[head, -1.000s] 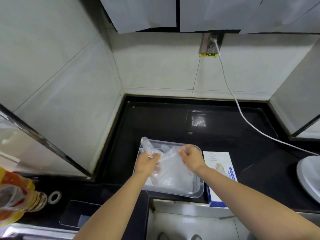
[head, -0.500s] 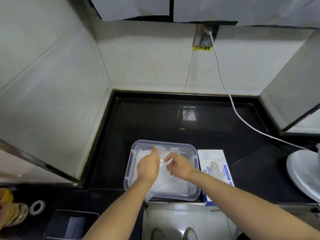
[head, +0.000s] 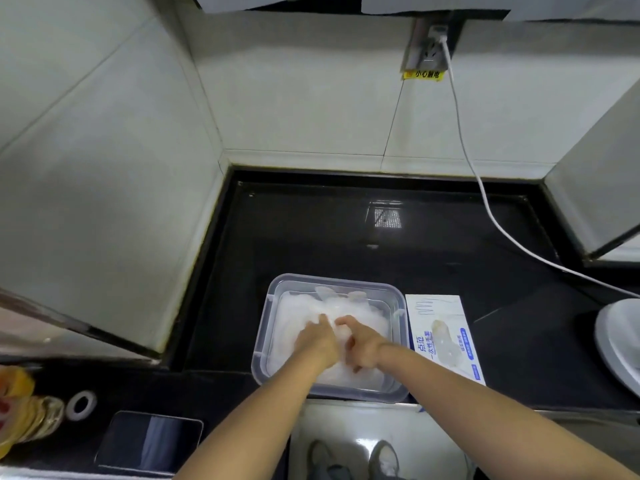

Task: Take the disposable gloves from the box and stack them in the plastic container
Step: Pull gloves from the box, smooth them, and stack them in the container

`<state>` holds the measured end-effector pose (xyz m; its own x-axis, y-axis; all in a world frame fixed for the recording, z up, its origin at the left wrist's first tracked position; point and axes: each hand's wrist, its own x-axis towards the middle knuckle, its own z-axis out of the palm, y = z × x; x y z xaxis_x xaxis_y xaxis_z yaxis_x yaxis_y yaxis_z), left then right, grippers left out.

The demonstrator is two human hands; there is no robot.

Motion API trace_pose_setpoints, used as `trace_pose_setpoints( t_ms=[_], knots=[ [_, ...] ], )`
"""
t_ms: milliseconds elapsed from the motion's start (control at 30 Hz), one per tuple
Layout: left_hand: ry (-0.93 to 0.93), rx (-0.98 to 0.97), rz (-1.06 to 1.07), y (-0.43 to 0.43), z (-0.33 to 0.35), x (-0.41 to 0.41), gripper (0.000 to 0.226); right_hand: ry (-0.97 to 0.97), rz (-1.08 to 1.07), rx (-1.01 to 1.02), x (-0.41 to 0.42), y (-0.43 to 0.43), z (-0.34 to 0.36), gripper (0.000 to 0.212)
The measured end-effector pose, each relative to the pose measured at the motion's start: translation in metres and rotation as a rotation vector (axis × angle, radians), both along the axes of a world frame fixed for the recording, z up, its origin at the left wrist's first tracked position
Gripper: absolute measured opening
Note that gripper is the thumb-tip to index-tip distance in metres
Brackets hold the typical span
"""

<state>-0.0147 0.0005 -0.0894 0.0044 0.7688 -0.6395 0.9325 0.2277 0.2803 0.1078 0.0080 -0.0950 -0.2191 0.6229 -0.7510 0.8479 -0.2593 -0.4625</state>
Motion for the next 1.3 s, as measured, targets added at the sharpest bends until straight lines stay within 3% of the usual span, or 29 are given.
trace_pose_setpoints(
  t_ms=[100,267,400,500,600,633,700,800,900,1033,1100,1167,1300],
  knots=[
    [0.082,0.024,-0.033,-0.002,-0.016,-0.025,0.087,-0.049,0.041,-0.044,0.003,-0.001,0.000,0.105],
    [0.074,0.009,-0.001,0.000,-0.028,-0.022,0.083,-0.094,0.060,-0.098,-0.001,-0.002,-0.008,0.116],
    [0.125,-0.082,-0.098,-0.003,-0.032,-0.018,0.104,-0.061,0.106,-0.103,0.000,-0.006,-0.005,0.115],
    [0.121,-0.021,-0.099,-0.004,-0.028,-0.016,0.090,0.032,0.065,-0.046,0.004,-0.003,0.001,0.092],
    [0.167,0.103,-0.111,-0.002,-0.006,-0.009,0.055,0.294,-0.216,0.195,0.012,0.001,0.022,0.032],
    [0.200,0.160,-0.131,-0.001,0.003,-0.005,0.043,0.394,-0.302,0.290,0.017,0.003,0.033,0.021],
    [0.239,0.295,-0.155,-0.001,0.017,0.007,0.029,0.467,-0.384,0.481,0.034,0.005,0.053,0.022],
    [0.154,0.447,-0.134,-0.006,0.036,0.032,0.036,0.275,-0.446,0.635,0.073,0.007,0.056,0.019],
    [-0.061,0.352,-0.024,-0.018,0.048,0.066,0.052,-0.078,-0.434,0.547,0.113,0.000,0.042,0.008],
    [-0.098,0.330,-0.021,-0.026,0.046,0.095,0.052,-0.327,-0.367,0.375,0.140,-0.023,0.021,0.035],
    [-0.106,0.341,0.016,-0.027,0.048,0.100,0.049,-0.352,-0.325,0.371,0.143,-0.030,0.015,0.033],
    [-0.137,0.411,0.066,-0.028,0.053,0.104,0.049,-0.318,-0.342,0.375,0.148,-0.034,0.012,0.046],
    [-0.250,0.584,-0.011,-0.030,0.065,0.124,0.036,-0.112,-0.487,0.354,0.156,-0.035,0.017,0.029]
  ],
)
